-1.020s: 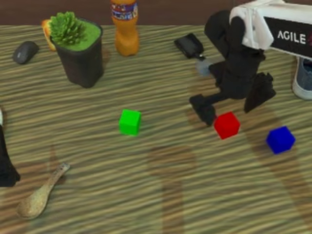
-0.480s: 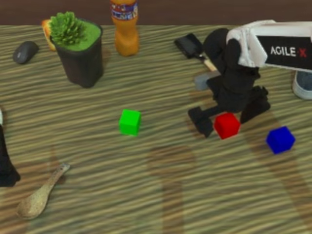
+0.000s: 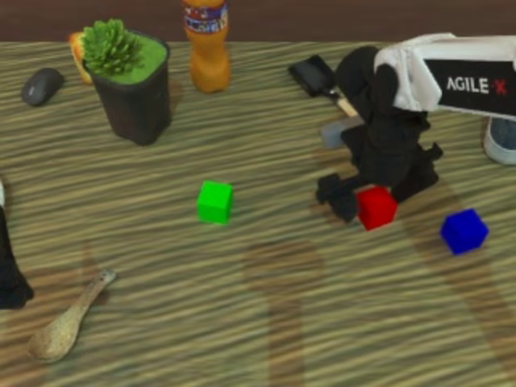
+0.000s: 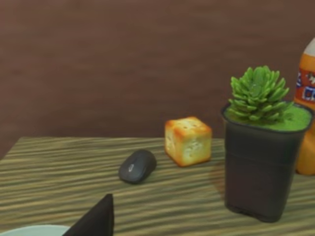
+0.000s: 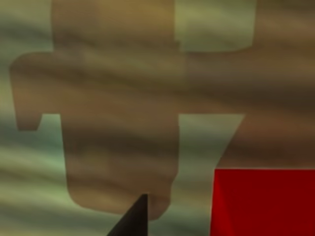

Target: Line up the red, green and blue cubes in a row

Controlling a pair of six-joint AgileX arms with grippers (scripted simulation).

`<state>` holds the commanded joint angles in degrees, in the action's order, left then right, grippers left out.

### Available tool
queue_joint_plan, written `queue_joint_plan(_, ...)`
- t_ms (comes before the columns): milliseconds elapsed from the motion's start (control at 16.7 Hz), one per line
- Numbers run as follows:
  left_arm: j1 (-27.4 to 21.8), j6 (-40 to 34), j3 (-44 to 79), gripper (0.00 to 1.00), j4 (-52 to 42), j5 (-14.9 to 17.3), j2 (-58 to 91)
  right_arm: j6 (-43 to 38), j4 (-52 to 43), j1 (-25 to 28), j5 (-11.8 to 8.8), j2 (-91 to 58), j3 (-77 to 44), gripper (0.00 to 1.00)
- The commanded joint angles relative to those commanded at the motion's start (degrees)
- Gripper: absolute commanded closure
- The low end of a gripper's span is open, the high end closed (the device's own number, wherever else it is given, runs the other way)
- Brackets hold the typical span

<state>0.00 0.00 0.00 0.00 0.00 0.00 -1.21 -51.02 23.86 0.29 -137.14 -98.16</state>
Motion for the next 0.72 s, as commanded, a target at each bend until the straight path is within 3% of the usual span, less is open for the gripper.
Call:
queue_joint_plan(300, 0.0, 0.0, 0.0, 0.0, 0.0, 0.0, 0.0, 0.0, 0.0, 0.0, 0.0, 0.0, 0.0, 0.98)
queue_joint_plan(720, 0.0, 0.0, 0.0, 0.0, 0.0, 0.0, 0.0, 0.0, 0.0, 0.0, 0.0, 0.0, 0.0, 1.0)
